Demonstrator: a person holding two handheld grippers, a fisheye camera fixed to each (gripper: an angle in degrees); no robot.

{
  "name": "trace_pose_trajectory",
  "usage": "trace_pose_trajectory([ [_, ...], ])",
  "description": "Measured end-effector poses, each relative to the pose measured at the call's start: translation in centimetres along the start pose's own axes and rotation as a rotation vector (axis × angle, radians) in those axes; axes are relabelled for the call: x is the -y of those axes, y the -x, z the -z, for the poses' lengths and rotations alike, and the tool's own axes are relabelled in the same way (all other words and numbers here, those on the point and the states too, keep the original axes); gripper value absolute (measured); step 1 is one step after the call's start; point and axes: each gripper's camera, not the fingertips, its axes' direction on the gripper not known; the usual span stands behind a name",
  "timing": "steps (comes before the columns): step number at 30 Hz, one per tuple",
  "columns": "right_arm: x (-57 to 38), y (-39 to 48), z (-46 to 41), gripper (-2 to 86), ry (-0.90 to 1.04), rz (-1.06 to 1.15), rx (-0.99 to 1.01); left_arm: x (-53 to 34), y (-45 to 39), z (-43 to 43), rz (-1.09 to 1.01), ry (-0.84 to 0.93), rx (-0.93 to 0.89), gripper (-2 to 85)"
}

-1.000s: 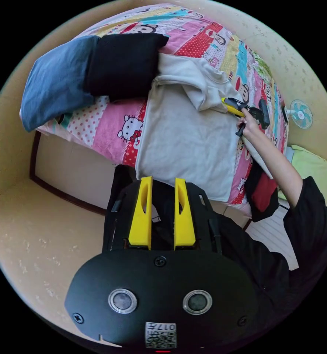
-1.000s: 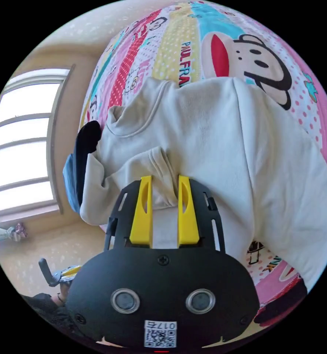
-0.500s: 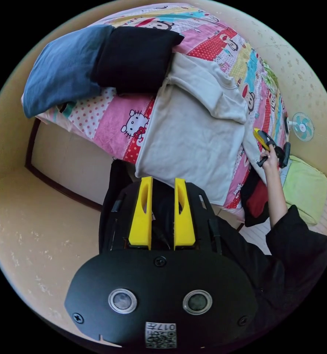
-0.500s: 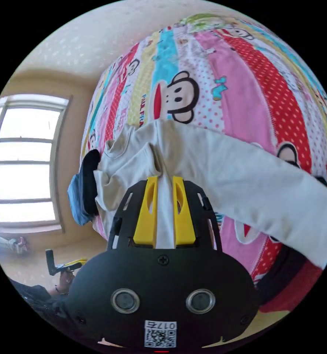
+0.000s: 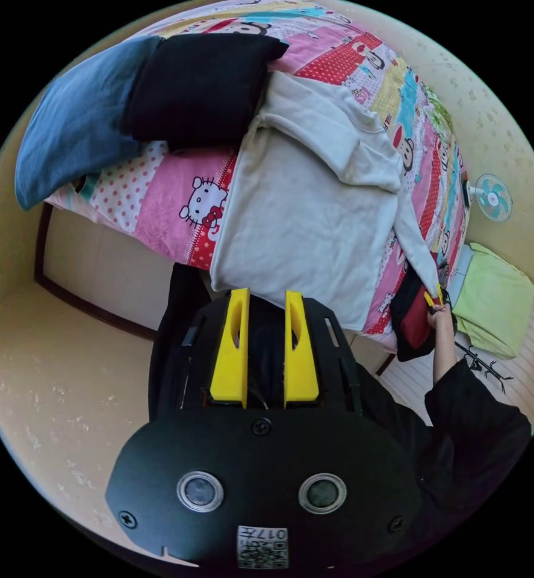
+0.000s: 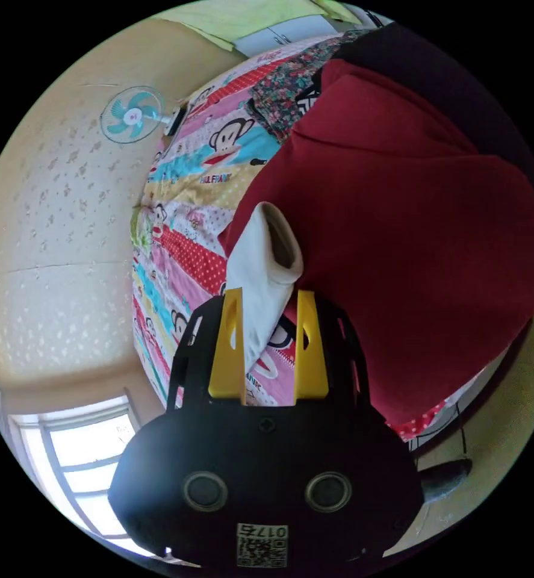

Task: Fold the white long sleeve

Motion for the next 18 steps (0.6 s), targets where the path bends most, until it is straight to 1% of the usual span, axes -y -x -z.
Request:
trace_pose_trajectory([
  [1,0.7,0.7,-0.3,8.4,0.017,0.002,-0.063,0.1,0.2,0.0,0.006,0.005,-0.005,9.4],
  [3,0.9,1.9,0.0,6.1,0.033,-0.006,-0.093,0.3,0.7,0.1,0.022,0.003,-0.013,9.4],
  [4,0.3,3.6,0.7,5.1,0.014,0.027,-0.104,0.3,1.0,0.2,0.034,-0.004,-0.022,9.3],
  [5,-0.8,6.3,1.9,4.6,-0.036,0.151,-0.078,0.3,1.1,0.3,0.039,-0.008,-0.027,9.3],
  [6,-1.5,8.0,2.4,4.3,-0.063,0.214,-0.088,0.3,1.5,0.6,0.049,-0.018,-0.036,9.2],
  [8,-5.9,16.0,3.4,3.9,-0.164,0.495,-0.231,0.3,1.9,0.8,0.062,-0.029,-0.043,9.1],
  [9,-7.3,18.0,3.4,3.9,-0.181,0.563,-0.236,0.3,2.2,0.9,0.067,-0.033,-0.045,9.1],
  [10,-10.2,21.5,2.9,3.8,-0.189,0.678,-0.169,0.2,2.4,1.0,0.069,-0.04,-0.047,9.1],
  [11,-13.3,24.6,2.1,3.9,-0.158,0.793,-0.028,0.2,2.6,1.0,0.069,-0.045,-0.048,9.1],
  [12,-14.9,26.1,1.4,3.9,-0.133,0.847,0.047,0.2,3.0,1.2,0.072,-0.057,-0.047,9.1],
  [14,-22.1,31.0,-2.8,4.2,0.019,1.05,0.301,0.1,3.7,1.2,0.083,-0.073,-0.045,9.1],
  [15,-23.9,32.0,-4.3,4.3,0.082,1.096,0.354,0.2,4.3,1.1,0.092,-0.078,-0.042,9.1],
  [16,-27.5,33.5,-7.9,4.5,0.253,1.199,0.442,0.5,5.0,0.9,0.098,-0.081,-0.038,9.2],
  [17,-30.7,34.4,-11.8,4.8,0.478,1.305,0.473,0.7,5.4,0.8,0.099,-0.083,-0.033,9.2],
  [18,-32.1,34.5,-13.5,5.1,0.584,1.347,0.466,1.1,6.2,0.6,0.1,-0.084,-0.022,9.2],
])
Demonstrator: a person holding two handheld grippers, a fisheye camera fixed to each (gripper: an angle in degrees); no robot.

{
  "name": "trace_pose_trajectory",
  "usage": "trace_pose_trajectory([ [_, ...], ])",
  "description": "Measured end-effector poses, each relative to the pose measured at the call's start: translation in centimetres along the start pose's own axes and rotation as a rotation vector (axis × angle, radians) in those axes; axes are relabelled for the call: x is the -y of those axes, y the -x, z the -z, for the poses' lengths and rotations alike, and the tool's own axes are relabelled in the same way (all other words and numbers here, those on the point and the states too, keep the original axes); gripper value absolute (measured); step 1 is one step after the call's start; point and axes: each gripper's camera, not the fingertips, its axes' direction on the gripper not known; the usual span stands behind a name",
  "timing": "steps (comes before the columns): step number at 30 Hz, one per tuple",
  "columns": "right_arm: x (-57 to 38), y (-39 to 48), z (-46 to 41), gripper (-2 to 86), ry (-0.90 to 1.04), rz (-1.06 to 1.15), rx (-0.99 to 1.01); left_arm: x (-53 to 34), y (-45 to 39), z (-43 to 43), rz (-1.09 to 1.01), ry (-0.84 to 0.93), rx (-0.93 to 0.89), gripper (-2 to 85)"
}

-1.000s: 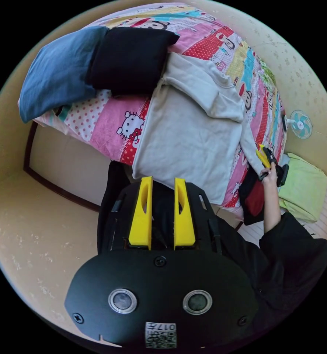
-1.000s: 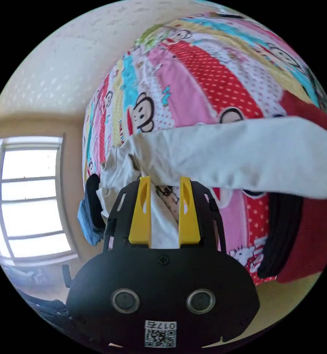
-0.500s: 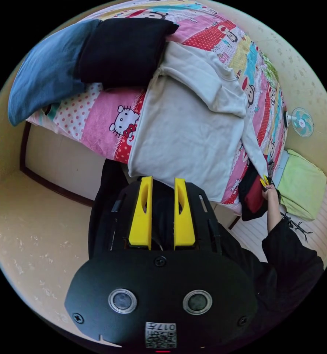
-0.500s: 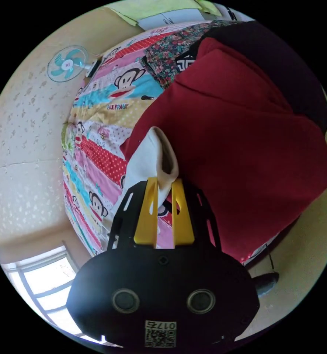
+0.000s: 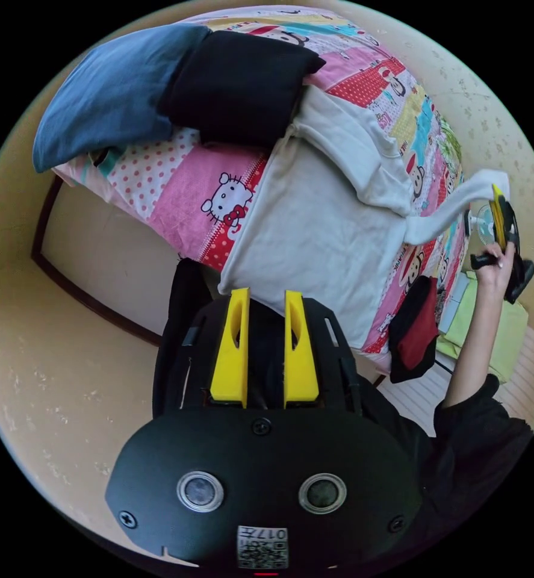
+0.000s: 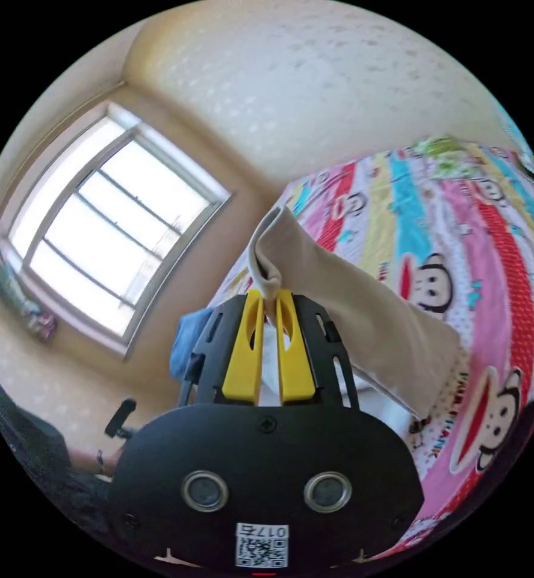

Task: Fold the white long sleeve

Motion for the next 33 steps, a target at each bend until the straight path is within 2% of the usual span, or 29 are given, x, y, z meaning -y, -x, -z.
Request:
trace_pose_trajectory([
  [1,-0.3,-0.2,-3.1,5.8,0.149,0.034,0.062,0.6,0.8,-0.2,0.0,0.0,0.009,9.2],
  [3,-2.0,-1.1,-4.0,7.3,0.213,0.025,0.022,1.7,2.1,-0.5,-0.01,0.005,0.011,9.6],
  [6,-6.5,-4.8,-1.3,9.1,0.228,-0.106,-0.17,3.9,4.1,-1.2,-0.044,0.013,0.017,10.3],
  [8,-10.7,-8.9,1.1,10.6,0.3,-0.268,-0.383,5.3,5.1,-2.1,-0.066,0.019,0.012,11.0],
  [11,-15.8,-13.0,2.6,12.5,0.431,-0.394,-0.597,7.8,6.1,-4.5,-0.114,0.05,-0.019,12.3],
  [13,-18.4,-15.0,1.0,12.8,0.553,-0.443,-0.561,9.8,6.2,-7.3,-0.146,0.109,-0.026,12.8],
  [16,-18.7,-14.3,-0.8,10.5,0.635,-0.32,-0.597,11.2,5.9,-7.9,-0.17,0.124,0.059,12.5],
  [17,-17.6,-14.2,-1.4,8.1,0.729,-0.299,-0.49,11.3,5.9,-7.7,-0.174,0.134,0.067,12.1],
  [18,-17.0,-14.2,-1.4,6.7,0.769,-0.299,-0.483,11.5,5.8,-7.3,-0.2,0.162,0.072,9.9],
  [19,-15.9,-13.8,-0.6,5.0,0.791,-0.27,-0.56,11.6,5.5,-6.7,-0.262,0.201,0.023,6.3],
  [21,-15.3,-12.8,1.6,4.4,0.758,-0.231,-0.568,11.0,5.2,-5.0,-0.326,0.223,0.005,3.3],
  [23,-16.3,-12.3,5.3,4.1,0.612,-0.3,-0.525,9.9,5.3,-2.7,-0.374,0.181,-0.029,2.6],
  [25,-18.0,-12.7,7.2,4.2,0.522,-0.383,-0.466,8.6,6.9,-0.9,-0.366,0.137,-0.044,2.9],
  [29,-22.6,-13.8,10.0,6.0,0.478,-0.506,-0.436,6.9,10.4,0.3,-0.339,0.041,-0.021,6.2],
  [31,-24.1,-14.1,11.3,9.4,0.456,-0.528,-0.402,7.2,13.1,-1.0,-0.343,0.11,-0.043,12.8],
  [33,-25.4,-14.5,11.6,11.6,0.493,-0.533,-0.362,7.8,14.4,-3.0,-0.383,0.206,-0.05,15.5],
])
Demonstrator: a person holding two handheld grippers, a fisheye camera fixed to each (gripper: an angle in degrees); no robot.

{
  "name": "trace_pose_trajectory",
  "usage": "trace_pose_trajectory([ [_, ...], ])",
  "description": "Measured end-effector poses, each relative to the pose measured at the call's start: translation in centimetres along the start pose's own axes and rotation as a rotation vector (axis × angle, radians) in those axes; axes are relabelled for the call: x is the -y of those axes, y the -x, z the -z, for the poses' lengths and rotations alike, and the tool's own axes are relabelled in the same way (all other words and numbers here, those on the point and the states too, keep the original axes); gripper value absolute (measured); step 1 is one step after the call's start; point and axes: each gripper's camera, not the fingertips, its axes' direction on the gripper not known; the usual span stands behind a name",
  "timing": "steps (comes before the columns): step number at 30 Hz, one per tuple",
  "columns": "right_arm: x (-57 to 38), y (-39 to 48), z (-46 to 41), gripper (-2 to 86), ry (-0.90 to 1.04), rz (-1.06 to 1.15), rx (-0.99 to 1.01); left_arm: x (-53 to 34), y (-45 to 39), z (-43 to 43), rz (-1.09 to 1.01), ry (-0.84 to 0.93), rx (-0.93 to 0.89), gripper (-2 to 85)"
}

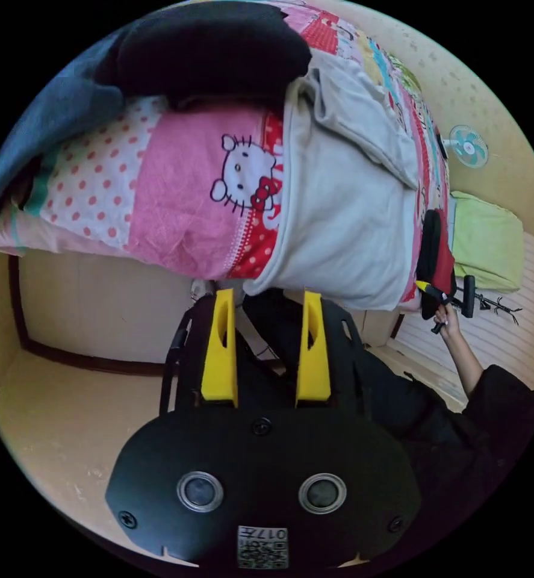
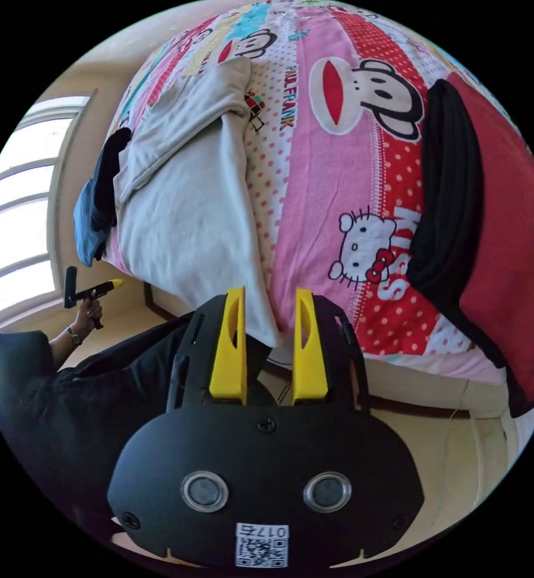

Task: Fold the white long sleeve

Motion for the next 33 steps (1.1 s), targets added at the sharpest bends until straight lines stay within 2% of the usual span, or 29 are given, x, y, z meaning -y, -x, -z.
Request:
trace_pose_trajectory([
  [4,-0.3,-0.6,-3.1,12.9,0.194,0.035,-0.003,2.2,1.7,-4.4,-0.156,0.188,0.042,17.2],
  [8,0.8,-0.1,-5.6,13.1,0.29,0.109,-0.083,4.5,2.4,-6.2,-0.248,0.203,0.079,17.3],
  [11,2.9,-1.5,-6.0,11.1,0.256,0.045,0.059,5.9,3.0,-6.0,-0.264,0.172,-0.055,9.0],
  [13,3.3,-1.9,-6.0,8.1,0.257,0.046,0.088,6.2,3.6,-6.1,-0.207,0.261,-0.162,2.8],
  [15,2.4,-2.2,-5.1,4.8,0.267,0.079,0.133,5.2,3.6,-5.0,-0.223,0.322,-0.254,2.0],
  [18,-0.9,-3.5,-0.2,3.7,0.131,0.019,0.269,2.3,3.0,-1.1,-0.295,0.406,-0.475,1.4],
  [20,-4.4,-2.8,5.1,3.2,0.0,0.02,0.326,0.1,2.8,3.6,-0.303,0.309,-0.6,1.2],
  [22,-7.1,-1.3,7.8,3.1,0.001,0.071,0.302,-2.7,3.1,9.0,-0.269,0.181,-0.834,0.8],
  [24,-10.4,-0.4,8.8,3.0,0.04,0.09,0.289,-5.0,2.9,11.5,-0.251,0.147,-0.904,0.7],
  [27,-16.0,-1.9,8.1,2.8,-0.031,-0.041,0.523,-8.3,2.6,12.3,-0.148,0.162,-0.912,0.7],
  [29,-18.0,-2.9,7.7,2.8,-0.232,-0.127,0.722,-9.0,3.1,12.3,-0.03,0.121,-0.963,0.9],
  [30,-17.8,-3.0,7.6,2.8,-0.276,-0.129,0.757,-8.6,3.4,12.6,0.033,0.062,-1.012,1.0],
  [33,-13.1,-3.2,7.5,2.9,-0.455,-0.076,0.899,-4.0,2.1,14.4,0.028,-0.055,-1.052,1.2],
])
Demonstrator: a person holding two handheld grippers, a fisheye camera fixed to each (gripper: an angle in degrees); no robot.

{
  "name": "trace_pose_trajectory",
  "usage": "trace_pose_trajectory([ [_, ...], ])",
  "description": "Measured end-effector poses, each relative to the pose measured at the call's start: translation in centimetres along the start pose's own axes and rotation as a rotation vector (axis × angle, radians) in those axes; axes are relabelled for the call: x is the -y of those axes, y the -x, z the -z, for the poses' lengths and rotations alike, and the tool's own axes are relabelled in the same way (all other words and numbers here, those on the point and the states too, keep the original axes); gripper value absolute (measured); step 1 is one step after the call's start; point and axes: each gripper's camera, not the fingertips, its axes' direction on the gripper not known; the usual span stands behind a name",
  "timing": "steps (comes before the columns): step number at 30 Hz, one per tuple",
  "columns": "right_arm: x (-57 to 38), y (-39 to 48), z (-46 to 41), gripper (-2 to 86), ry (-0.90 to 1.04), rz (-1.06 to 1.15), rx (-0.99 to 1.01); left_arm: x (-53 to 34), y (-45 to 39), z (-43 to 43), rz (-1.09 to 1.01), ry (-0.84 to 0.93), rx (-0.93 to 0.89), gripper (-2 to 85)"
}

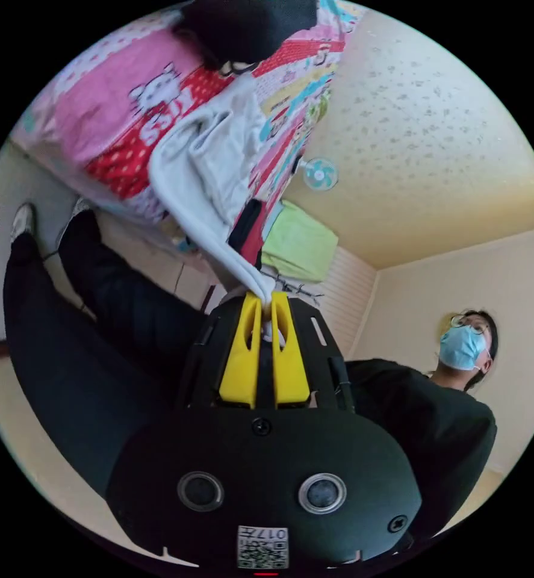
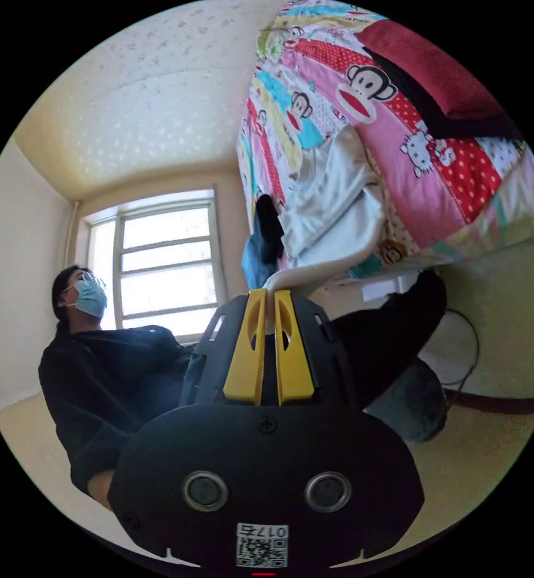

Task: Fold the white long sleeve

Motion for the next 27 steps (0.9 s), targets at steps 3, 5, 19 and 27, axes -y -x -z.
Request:
trace_pose_trajectory([
  [3,8.4,-1.7,-2.0,3.3,-0.13,0.035,0.081,8.0,-2.4,-1.3,-0.02,-0.038,0.059,1.9],
  [5,16.2,-2.4,-4.6,4.1,-0.164,0.05,0.073,13.4,-3.5,-2.1,0.018,-0.082,0.093,2.8],
  [19,26.0,-1.0,-28.0,1.6,0.403,0.371,-1.273,11.6,1.7,-9.6,0.159,-0.226,0.854,16.7],
  [27,26.5,-3.9,-28.7,0.6,0.506,0.509,-1.407,11.2,5.0,-12.2,0.139,-0.233,0.479,5.8],
])
